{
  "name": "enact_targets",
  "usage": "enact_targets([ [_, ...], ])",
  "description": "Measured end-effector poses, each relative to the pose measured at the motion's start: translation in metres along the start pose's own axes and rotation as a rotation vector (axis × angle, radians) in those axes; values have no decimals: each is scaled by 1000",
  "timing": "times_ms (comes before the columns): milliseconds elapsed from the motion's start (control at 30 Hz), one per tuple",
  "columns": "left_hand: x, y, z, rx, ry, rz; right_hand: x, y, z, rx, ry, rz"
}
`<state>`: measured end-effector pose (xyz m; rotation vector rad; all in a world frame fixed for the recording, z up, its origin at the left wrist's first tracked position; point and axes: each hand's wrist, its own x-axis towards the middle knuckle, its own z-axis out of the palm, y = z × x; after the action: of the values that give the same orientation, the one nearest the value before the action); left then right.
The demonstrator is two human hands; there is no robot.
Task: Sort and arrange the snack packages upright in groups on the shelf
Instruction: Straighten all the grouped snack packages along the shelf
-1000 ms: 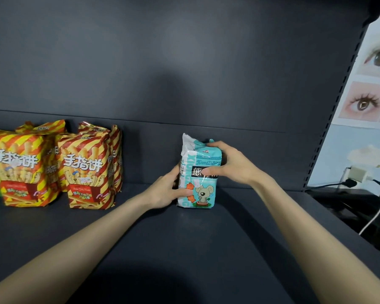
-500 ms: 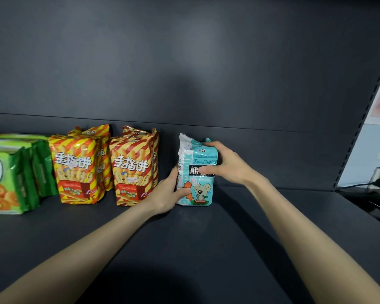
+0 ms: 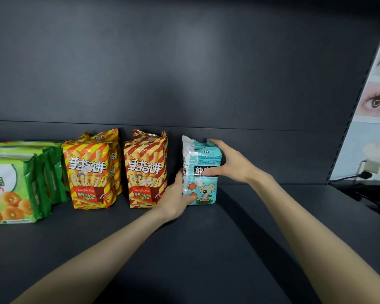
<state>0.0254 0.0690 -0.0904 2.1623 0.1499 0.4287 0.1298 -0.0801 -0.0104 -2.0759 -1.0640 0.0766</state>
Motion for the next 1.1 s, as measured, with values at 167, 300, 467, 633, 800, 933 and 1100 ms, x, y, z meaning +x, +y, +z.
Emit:
enact_targets([
  [167, -5, -6, 3, 42, -4, -21, -6, -5, 0, -84, -57, 20],
  [300, -4, -6, 6, 58, 27, -18, -5, -5, 0, -136, -45, 16],
  [467, -4, -7, 9, 77, 61, -29, -4, -4, 4, -117, -37, 6],
  [633, -3, -8, 8, 66, 81, -47, 0, -5, 10, -99, -36, 7],
  [800, -4, -9, 8, 40, 78, -59, 2, -5, 12, -103, -42, 19],
  [933, -3, -10, 7, 20, 67, -69, 3, -6, 11, -111, -44, 30],
  [1100, -1, -11, 6, 19, 67, -78, 5, -7, 11, -115, -48, 39],
])
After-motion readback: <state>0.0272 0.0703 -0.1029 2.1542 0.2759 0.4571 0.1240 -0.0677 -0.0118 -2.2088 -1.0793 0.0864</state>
